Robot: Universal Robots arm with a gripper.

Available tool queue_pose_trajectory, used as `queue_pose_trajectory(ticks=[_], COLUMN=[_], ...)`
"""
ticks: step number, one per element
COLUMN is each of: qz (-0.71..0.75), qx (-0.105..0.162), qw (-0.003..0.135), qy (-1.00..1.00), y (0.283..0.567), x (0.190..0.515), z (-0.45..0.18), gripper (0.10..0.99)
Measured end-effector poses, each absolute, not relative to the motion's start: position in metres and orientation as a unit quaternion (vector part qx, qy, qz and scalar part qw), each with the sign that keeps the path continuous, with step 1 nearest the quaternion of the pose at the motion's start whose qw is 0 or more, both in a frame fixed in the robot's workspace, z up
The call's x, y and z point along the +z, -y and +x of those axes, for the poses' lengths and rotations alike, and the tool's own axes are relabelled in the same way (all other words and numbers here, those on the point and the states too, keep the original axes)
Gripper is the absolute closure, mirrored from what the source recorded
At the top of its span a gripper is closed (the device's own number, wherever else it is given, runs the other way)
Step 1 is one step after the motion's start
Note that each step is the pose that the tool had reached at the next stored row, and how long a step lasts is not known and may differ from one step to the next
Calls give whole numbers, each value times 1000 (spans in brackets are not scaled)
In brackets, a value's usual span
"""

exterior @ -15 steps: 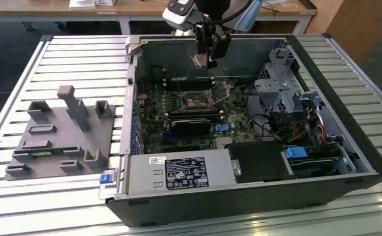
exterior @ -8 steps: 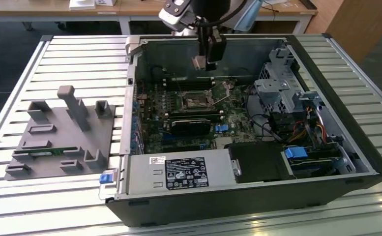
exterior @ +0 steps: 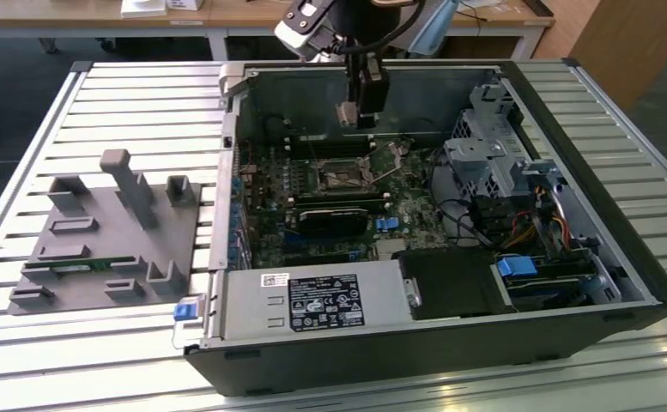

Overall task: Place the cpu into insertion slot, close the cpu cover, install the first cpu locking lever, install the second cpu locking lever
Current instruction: 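Place the cpu into insertion slot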

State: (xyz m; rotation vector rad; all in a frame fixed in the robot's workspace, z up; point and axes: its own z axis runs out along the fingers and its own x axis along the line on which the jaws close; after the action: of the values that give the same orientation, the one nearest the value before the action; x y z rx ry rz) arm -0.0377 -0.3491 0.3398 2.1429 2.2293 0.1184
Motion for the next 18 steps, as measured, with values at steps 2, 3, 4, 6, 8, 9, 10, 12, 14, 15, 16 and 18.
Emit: queue_pose_trajectory(ticks=[2,3,4,6,8,9,10,12,14,15,16,18], qz=[692,692,692,692,692,692,692,692,692,692,692,692], qx=[38,38,38,38,38,38,38,38,38,38,38,38], qw=[24,24,24,24,24,24,24,24,24,24,24,24], qy=[-720,-720,-720,-720,-720,-720,-720,-720,-720,-720,-720,-720], y=[349,349,349,349,349,349,349,349,349,349,349,349], x=[336,334,333,331,330,329,328,327,325,324,324,322], z=[-38,-38,-38,-38,-38,-38,-38,-38,-38,-38,-38,-38], gripper=[549,549,549,549,549,549,549,549,549,549,549,549])
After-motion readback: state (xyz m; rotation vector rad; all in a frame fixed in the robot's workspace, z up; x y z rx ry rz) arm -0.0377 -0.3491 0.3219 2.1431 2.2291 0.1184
